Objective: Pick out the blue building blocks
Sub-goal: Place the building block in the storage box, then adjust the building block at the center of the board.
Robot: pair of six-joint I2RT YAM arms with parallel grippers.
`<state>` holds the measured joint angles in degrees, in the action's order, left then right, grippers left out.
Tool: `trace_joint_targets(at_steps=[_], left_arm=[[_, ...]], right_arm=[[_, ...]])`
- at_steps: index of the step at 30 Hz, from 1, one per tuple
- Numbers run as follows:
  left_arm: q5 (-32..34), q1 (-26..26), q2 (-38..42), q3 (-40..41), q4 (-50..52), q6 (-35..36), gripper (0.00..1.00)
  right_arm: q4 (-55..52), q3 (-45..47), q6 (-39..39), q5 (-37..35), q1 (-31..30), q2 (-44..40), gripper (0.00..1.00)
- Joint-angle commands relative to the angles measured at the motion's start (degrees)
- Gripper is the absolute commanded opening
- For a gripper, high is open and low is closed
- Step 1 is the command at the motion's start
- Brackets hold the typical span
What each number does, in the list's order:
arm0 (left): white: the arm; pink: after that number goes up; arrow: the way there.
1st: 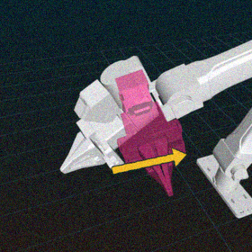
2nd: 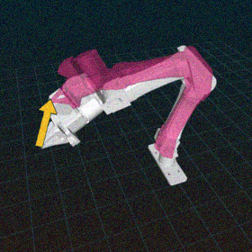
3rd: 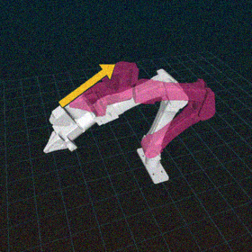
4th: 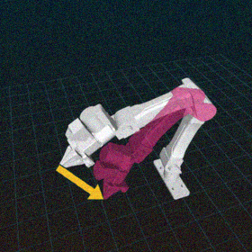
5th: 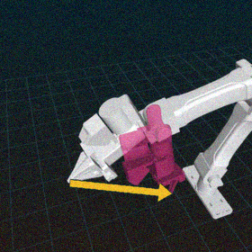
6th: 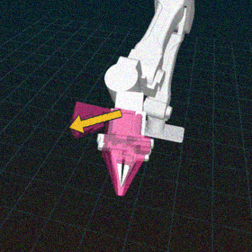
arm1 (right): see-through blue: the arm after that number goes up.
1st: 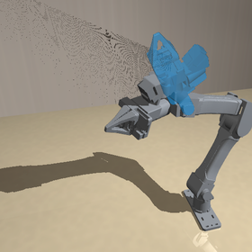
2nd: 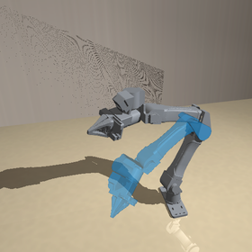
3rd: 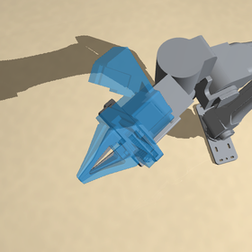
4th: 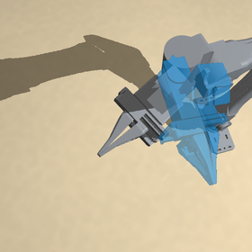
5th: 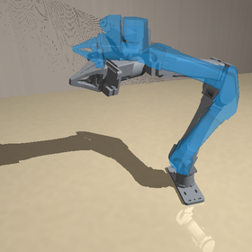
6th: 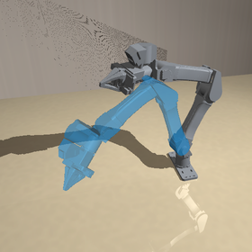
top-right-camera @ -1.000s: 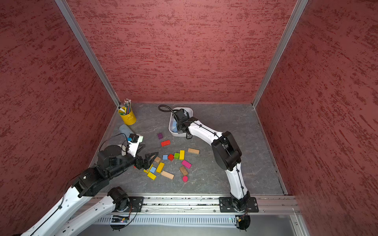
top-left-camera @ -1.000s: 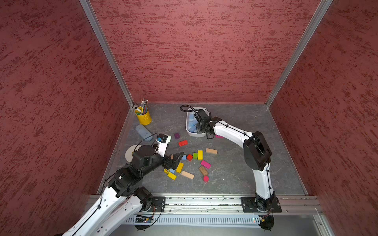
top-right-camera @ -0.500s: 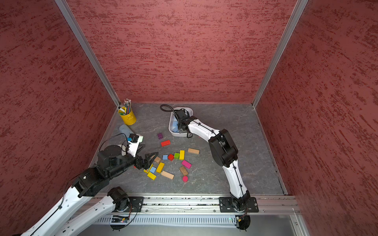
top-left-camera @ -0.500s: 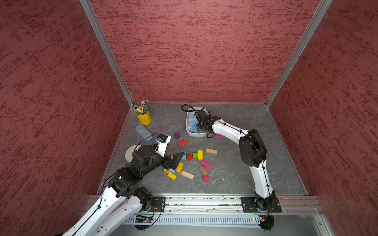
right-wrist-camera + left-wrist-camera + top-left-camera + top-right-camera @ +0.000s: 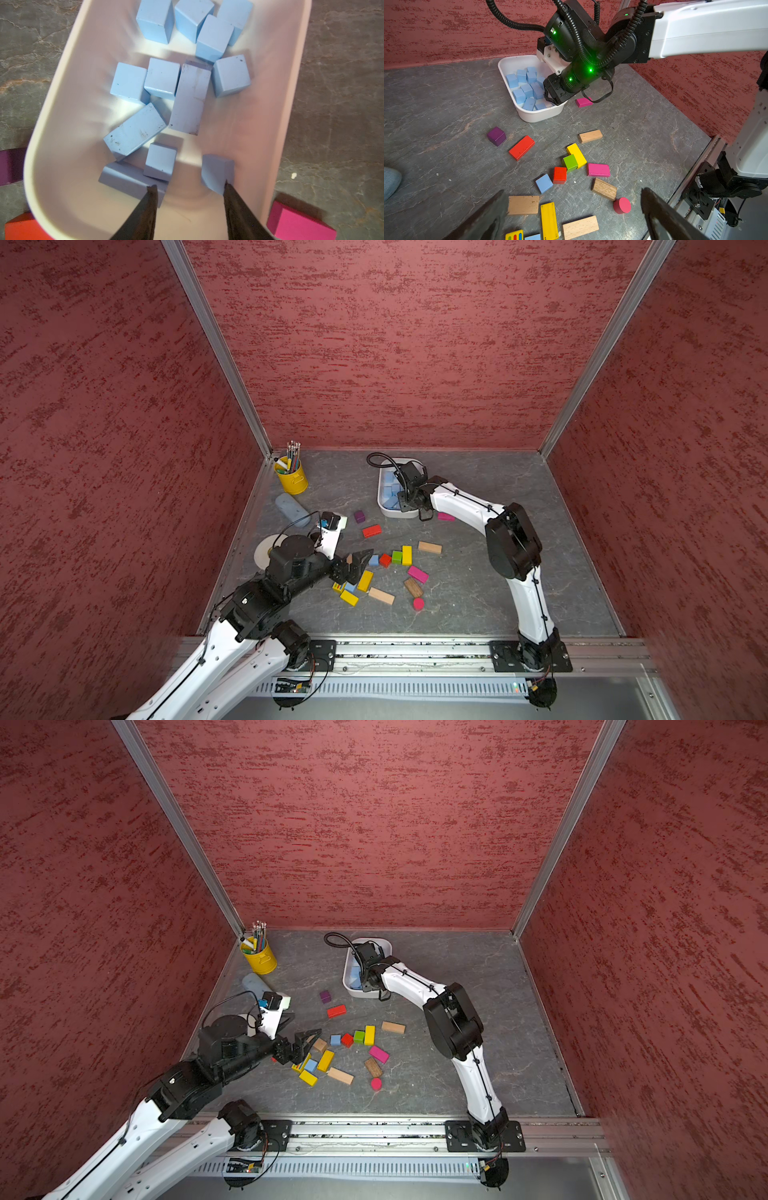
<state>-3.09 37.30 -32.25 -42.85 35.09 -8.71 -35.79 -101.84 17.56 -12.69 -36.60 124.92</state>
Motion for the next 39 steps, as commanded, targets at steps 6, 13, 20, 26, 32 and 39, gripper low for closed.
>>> trace_joint_targets(at_steps=[6,13,20,26,32,39], left_arm=[[2.38,-0.23,-3.09,-2.28,2.00,-5.19,1.00],[2.40,-0.38,-10.33,-4.25,6.77,-10.03,1.00],[-0.90,-0.87,-17.49,-4.61,8.72,-12.46,1.00],[-2.85,-1.18,-23.61,-6.04,10.90,-12.15,1.00],[-2.91,-1.11,-29.87,-7.53,12.06,-10.68,0.98],[0.16,0.53,-37.43,-11.20,14.26,-7.08,0.93]], right_arm=[[6.24,4.57,0.93,3.37,0.21,-8.87,0.59],[12.52,16.39,1.56,5.19,0.21,-20.26,0.67],[15.84,28.60,2.90,4.84,0.21,-30.25,0.73],[16.87,36.56,3.97,3.50,0.21,-36.40,0.76],[17.44,41.19,5.29,3.08,0.21,-40.05,0.78],[17.45,44.39,6.07,2.51,0.21,-43.50,0.79]])
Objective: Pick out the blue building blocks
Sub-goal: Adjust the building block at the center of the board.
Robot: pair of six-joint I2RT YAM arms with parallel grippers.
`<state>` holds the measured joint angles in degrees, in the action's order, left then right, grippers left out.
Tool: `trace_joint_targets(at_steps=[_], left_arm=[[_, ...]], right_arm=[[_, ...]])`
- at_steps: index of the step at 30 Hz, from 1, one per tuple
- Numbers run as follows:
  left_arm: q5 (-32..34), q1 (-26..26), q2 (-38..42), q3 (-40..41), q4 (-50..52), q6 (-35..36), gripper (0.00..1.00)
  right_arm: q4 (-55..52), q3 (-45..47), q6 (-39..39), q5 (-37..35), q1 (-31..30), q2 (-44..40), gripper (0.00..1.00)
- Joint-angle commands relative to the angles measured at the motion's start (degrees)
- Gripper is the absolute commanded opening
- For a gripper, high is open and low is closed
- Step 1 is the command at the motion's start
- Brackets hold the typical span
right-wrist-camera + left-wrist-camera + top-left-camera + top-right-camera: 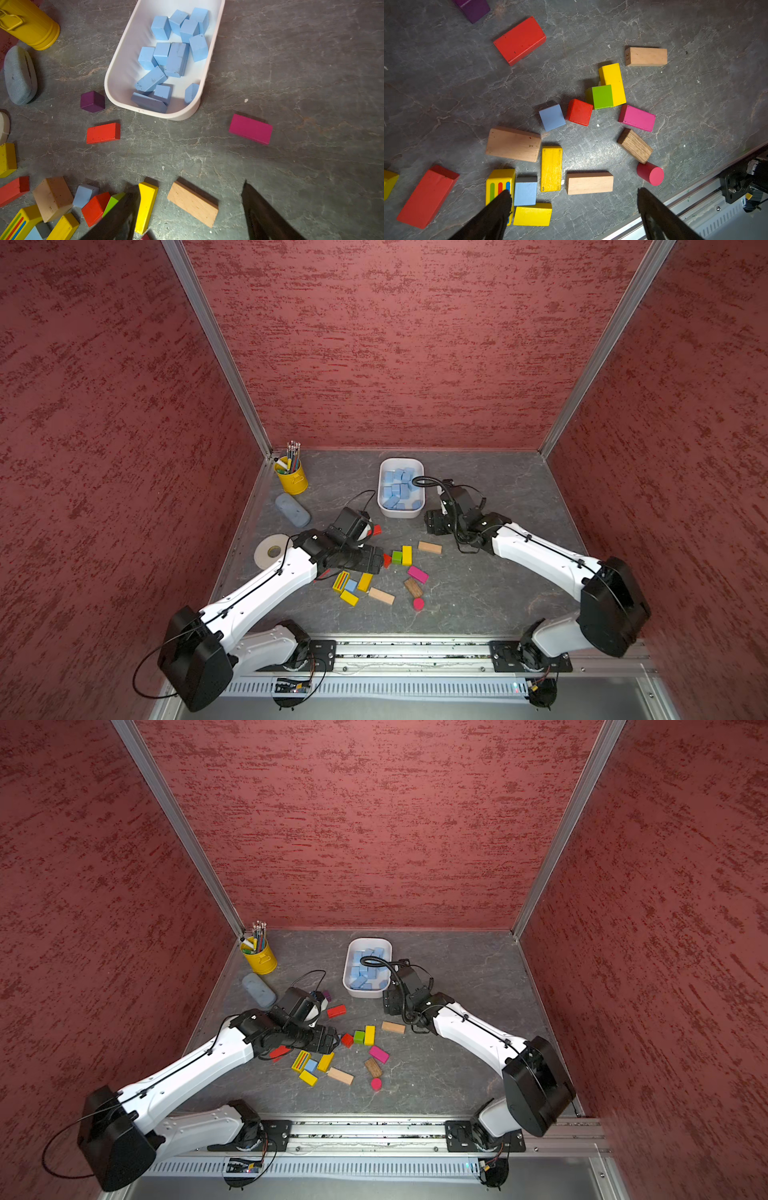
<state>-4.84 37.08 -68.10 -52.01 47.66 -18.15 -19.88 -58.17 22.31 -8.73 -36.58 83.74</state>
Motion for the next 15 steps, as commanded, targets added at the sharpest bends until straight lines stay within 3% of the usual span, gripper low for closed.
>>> trace_joint_targets(at_steps=[1,15], left_arm=[[2.67,1.10,-2.66,-2.66,2.18,2.83,0.92],[8.85,5.32,-13.41,-5.55,1.22,4.83,0.81]], right_arm=[[1.42,1.15,1.42,-1.55,0.19,-2.78,0.78],[1.34,4.73,2.83,-1.82,0.20,-6.39,0.80]])
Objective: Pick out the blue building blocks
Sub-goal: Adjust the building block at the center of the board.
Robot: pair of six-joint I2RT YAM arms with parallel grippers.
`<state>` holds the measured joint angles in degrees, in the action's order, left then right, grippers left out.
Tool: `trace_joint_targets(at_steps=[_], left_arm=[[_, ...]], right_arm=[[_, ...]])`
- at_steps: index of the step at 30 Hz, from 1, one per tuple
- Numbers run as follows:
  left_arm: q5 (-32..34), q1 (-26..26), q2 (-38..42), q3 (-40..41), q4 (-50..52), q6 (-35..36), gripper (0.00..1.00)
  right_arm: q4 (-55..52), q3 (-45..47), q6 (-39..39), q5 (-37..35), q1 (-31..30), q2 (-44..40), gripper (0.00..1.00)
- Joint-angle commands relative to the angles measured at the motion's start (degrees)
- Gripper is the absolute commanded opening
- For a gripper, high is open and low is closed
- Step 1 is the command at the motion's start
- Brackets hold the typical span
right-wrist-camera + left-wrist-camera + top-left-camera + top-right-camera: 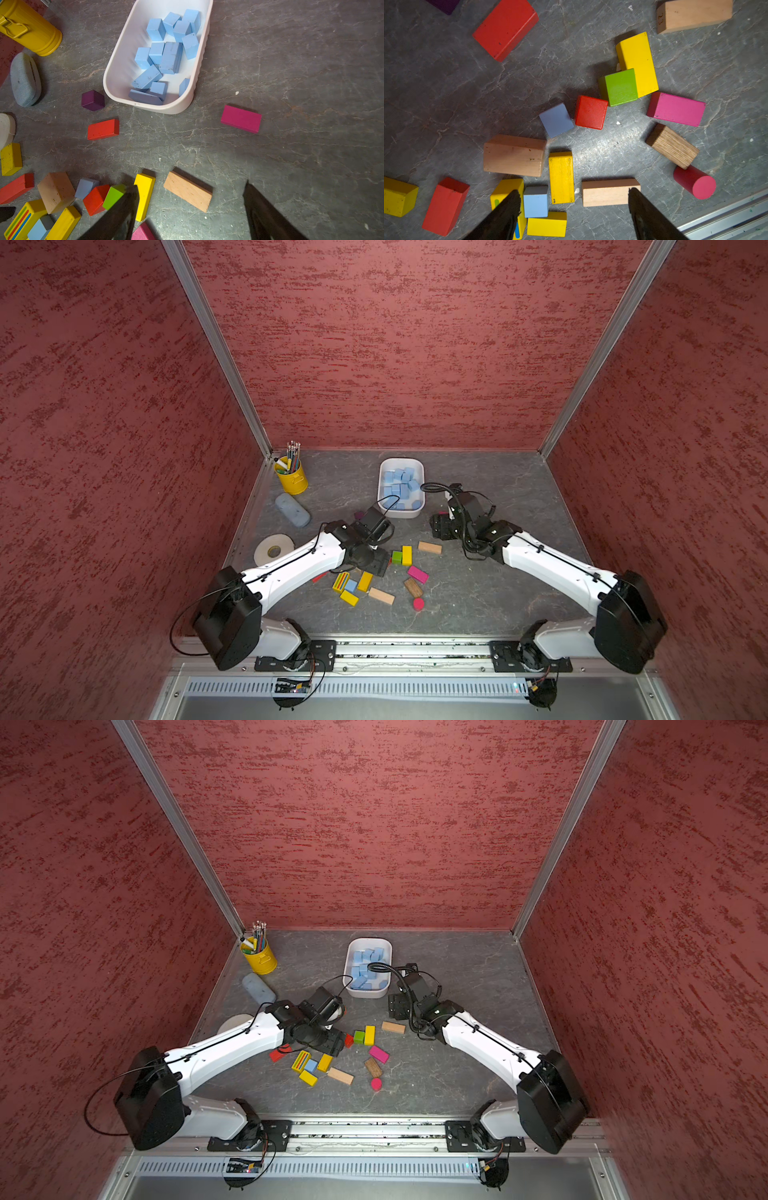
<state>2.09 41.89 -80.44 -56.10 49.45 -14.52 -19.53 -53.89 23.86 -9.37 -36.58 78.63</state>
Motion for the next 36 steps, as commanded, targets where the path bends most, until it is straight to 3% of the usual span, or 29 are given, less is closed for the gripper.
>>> trace_joint_targets(at_steps=[1,28,36], left_arm=[[2.02,0.56,-1.57,-1.52,-0.73,1.30,0.80],[3.80,0.01,-11.38,-0.59,-10.02,1.97,0.53],[3.23,-1.10,-12.24,0.53,-11.85,1.34,0.49]], right_arm=[[1.02,0.52,1.32,-1.13,0.19,-1.36,0.80],[1.34,1.58,2.25,-0.40,0.19,-1.01,0.82],[1.42,1.59,2.18,-0.35,0.19,-0.61,0.82]])
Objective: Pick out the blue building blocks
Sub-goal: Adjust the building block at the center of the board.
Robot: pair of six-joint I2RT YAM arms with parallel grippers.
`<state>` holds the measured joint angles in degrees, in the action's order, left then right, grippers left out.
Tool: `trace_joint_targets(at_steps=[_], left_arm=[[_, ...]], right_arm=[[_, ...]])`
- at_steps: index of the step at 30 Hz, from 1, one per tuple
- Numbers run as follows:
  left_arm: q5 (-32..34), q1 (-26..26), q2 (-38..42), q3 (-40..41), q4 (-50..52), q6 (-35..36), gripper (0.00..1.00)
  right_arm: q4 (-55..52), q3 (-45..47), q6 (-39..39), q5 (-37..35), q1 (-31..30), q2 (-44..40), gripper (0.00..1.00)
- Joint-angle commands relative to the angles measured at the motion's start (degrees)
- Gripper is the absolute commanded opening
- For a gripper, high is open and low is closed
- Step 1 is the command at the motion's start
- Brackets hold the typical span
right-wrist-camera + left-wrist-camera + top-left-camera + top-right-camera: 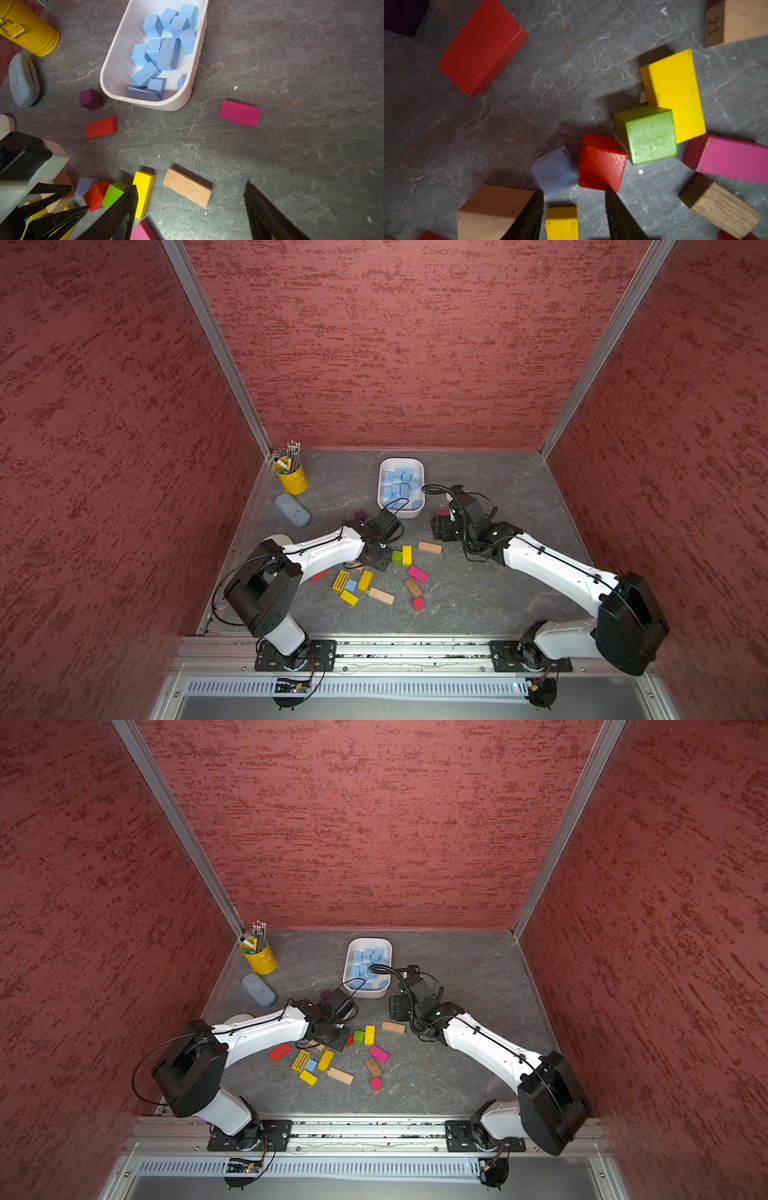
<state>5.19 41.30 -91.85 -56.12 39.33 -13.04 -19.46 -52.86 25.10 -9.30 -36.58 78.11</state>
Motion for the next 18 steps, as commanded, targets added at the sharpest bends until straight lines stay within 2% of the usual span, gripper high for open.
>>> trace_joint_targets(at_steps=[1,13,18], left_arm=[[0.00,-0.69,-0.95,0.65,-1.90,-0.22,0.48],[-0.70,-1.79,-1.48,1.54,-2.85,-1.41,0.48],[-3.11,-3.01,-1.41,1.63,-4.62,-3.48,0.52]], right_arm=[[1.47,0.57,0.99,-0.28,0.19,-0.01,0.82],[1.36,0.52,0.85,-0.42,0.19,0.38,0.82],[1.67,0.65,0.82,-0.37,0.19,0.54,0.82]])
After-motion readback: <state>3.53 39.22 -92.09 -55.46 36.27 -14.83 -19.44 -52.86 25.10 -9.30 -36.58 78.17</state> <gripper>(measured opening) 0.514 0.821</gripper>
